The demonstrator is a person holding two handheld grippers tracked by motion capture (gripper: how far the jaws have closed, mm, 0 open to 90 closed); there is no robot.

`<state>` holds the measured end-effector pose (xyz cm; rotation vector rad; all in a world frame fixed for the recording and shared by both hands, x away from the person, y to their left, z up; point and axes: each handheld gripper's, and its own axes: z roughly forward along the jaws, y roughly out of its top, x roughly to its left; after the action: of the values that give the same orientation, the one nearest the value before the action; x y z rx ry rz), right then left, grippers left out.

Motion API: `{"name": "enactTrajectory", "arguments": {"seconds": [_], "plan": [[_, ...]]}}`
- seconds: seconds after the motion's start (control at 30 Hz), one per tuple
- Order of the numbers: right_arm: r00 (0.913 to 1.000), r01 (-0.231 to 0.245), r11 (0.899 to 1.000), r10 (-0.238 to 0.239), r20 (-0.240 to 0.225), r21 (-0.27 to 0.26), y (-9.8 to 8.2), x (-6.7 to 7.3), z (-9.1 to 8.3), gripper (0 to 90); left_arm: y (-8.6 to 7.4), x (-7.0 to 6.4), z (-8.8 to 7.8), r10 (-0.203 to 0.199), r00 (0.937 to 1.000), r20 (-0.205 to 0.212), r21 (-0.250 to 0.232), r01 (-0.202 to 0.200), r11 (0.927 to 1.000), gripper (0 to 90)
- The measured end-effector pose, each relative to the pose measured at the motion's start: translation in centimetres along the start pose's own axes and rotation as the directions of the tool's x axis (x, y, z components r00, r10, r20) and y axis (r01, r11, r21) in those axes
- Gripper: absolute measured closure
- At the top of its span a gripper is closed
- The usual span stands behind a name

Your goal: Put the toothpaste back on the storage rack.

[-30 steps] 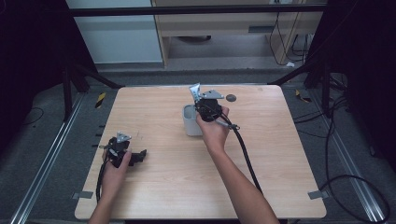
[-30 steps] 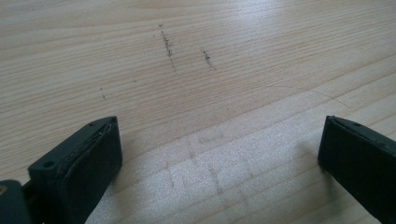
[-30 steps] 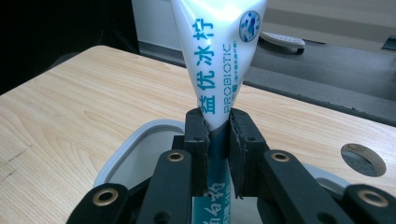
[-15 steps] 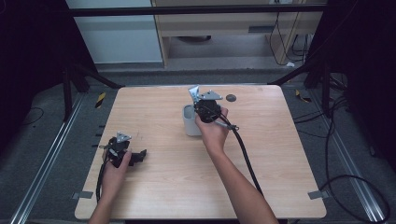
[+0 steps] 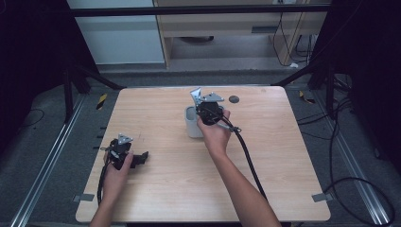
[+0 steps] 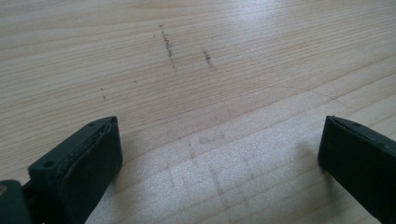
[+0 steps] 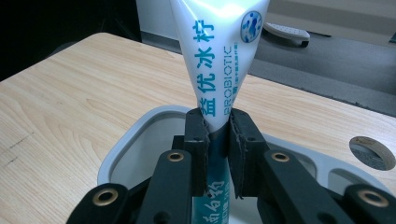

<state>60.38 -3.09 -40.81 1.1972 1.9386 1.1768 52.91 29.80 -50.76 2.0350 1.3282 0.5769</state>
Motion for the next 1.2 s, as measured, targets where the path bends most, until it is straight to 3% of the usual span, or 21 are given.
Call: {"name": "enactTrajectory", "arguments": {"seconds": [1.2], "plan": [[0.9999, -0.007, 1.0, 0.007, -0.01, 0.03, -0.09, -0.18, 0.14, 77.9, 0.02, 0.04, 0.01, 0.002, 1.0, -0.002, 0.001, -0.002, 1.0, 0.0]]}}
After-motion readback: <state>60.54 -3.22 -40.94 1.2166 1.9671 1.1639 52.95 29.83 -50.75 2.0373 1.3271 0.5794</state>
